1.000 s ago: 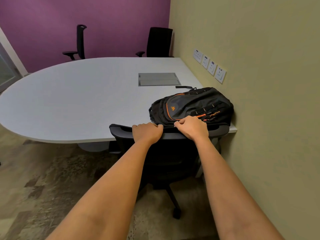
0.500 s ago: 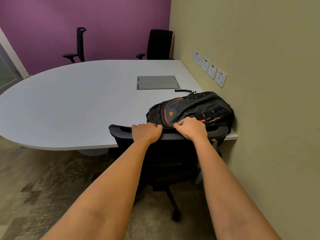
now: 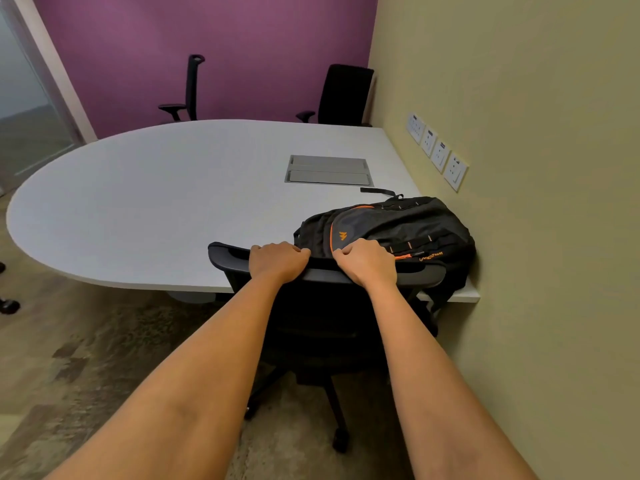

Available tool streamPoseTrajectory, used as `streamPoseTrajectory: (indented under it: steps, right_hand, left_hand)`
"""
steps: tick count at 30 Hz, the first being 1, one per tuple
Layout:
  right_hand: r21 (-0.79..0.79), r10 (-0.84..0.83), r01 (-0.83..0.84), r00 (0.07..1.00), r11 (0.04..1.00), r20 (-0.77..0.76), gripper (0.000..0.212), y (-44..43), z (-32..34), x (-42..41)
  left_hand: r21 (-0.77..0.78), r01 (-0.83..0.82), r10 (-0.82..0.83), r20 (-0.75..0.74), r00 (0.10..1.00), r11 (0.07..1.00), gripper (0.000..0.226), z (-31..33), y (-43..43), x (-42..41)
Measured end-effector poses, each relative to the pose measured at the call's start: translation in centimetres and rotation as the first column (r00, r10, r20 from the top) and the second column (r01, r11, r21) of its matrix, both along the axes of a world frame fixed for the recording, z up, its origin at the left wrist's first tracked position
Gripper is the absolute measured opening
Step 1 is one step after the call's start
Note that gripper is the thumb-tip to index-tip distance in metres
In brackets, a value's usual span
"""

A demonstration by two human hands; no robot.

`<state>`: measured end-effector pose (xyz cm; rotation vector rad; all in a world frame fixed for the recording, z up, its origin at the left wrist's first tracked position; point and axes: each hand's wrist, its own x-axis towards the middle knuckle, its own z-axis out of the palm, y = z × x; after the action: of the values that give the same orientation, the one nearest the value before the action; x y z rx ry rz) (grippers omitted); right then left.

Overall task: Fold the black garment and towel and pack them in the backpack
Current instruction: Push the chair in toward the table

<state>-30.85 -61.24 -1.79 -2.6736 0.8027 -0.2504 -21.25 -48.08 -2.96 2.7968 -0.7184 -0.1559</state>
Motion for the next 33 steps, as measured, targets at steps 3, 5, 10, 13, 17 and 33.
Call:
streamPoseTrajectory:
  steps: [3,5,10,13,17,33]
  right_hand:
    - [0.000,0.002,-0.002,1.000,1.000,0.002,0.037,-0.2,-0.1,0.2]
    - [-0.006,0.008,-0.008,1.000,1.000,-0.008,0.038,-0.2,-0.2,0.1]
    - [-0.017,0.018,-0.018,0.999,1.000,-0.044,0.039,0.2,-0.1,-0.1]
    - [-0.020,0.025,-0.026,0.999,0.999,-0.042,0.039,0.5,0.1,-0.6]
    - [-0.059,0.021,-0.020,1.000,0.998,0.014,0.040,1.1,0.3,-1.6]
    - [-0.255,0.043,0.022,0.968,0.967,0.247,0.041,4.0,-2.8,-5.3]
  left_hand:
    - [0.004,0.003,-0.003,0.006,1.000,1.000,0.050,0.0,-0.2,0.1]
    - [0.013,0.003,-0.003,0.013,1.000,1.000,0.050,-0.1,-0.2,0.1]
    - [0.022,0.012,-0.013,0.028,1.000,1.000,0.052,0.0,0.2,-0.3]
    - [-0.011,0.011,-0.010,0.062,0.998,1.000,0.048,0.2,0.7,-1.2]
    - [-0.105,0.020,-0.006,0.135,0.991,0.994,0.041,0.3,1.6,-2.8]
    - [-0.184,0.109,-0.064,0.235,0.970,0.977,0.048,-1.6,5.0,-7.1]
